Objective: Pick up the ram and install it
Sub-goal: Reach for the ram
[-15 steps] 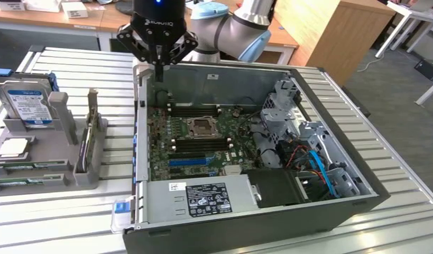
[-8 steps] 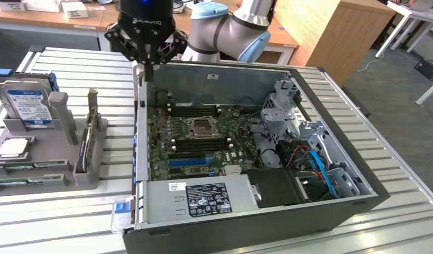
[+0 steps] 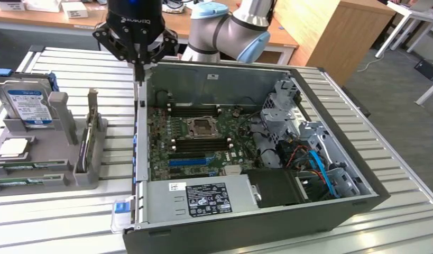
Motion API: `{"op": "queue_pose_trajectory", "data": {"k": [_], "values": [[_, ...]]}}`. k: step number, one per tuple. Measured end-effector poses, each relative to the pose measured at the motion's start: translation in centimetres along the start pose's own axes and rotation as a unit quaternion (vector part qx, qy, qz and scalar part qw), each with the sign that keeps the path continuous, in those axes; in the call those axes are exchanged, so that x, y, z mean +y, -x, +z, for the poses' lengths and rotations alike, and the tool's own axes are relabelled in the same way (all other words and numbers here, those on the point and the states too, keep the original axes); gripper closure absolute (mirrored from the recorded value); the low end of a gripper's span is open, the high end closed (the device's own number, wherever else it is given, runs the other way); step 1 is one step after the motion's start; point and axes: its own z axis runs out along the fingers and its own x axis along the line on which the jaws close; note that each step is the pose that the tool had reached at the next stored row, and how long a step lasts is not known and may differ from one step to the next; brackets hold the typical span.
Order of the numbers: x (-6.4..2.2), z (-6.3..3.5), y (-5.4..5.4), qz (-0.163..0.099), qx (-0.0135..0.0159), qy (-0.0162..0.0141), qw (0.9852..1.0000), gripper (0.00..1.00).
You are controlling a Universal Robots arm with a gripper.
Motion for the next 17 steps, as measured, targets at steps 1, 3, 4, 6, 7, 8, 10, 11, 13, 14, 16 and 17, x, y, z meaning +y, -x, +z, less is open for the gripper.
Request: {"op": "queue_pose_trajectory", "data": {"k": [1,3,4,6,7,8,10,11,13,14,16,17], "values": [[-0.01,0.00,-0.2,0.000,0.0000,0.0000,1.0000,0.89],[-0.05,-0.01,-0.6,0.000,0.0000,-0.0001,1.0000,0.89],[-0.06,0.00,-0.8,0.000,0.0000,0.0000,1.0000,0.89],[-0.09,0.00,-1.2,0.000,0.0000,0.0000,1.0000,0.89],[-0.11,0.00,-1.4,0.000,0.0000,0.0000,1.0000,0.89],[-0.12,0.00,-1.6,0.000,0.0000,0.0000,1.0000,0.89],[-0.15,0.00,-2.0,0.000,0.0000,0.0000,1.0000,0.89],[-0.17,0.01,-2.2,0.000,0.0000,0.0000,1.0000,0.89],[-0.20,0.01,-2.6,0.000,0.0001,-0.0001,1.0000,0.89],[-0.22,0.01,-2.8,0.000,0.0002,-0.0002,1.0000,0.89],[-0.27,0.02,-3.5,0.000,0.0003,-0.0003,1.0000,0.89],[-0.29,0.03,-3.8,0.000,0.0004,-0.0003,1.0000,0.89]]}}
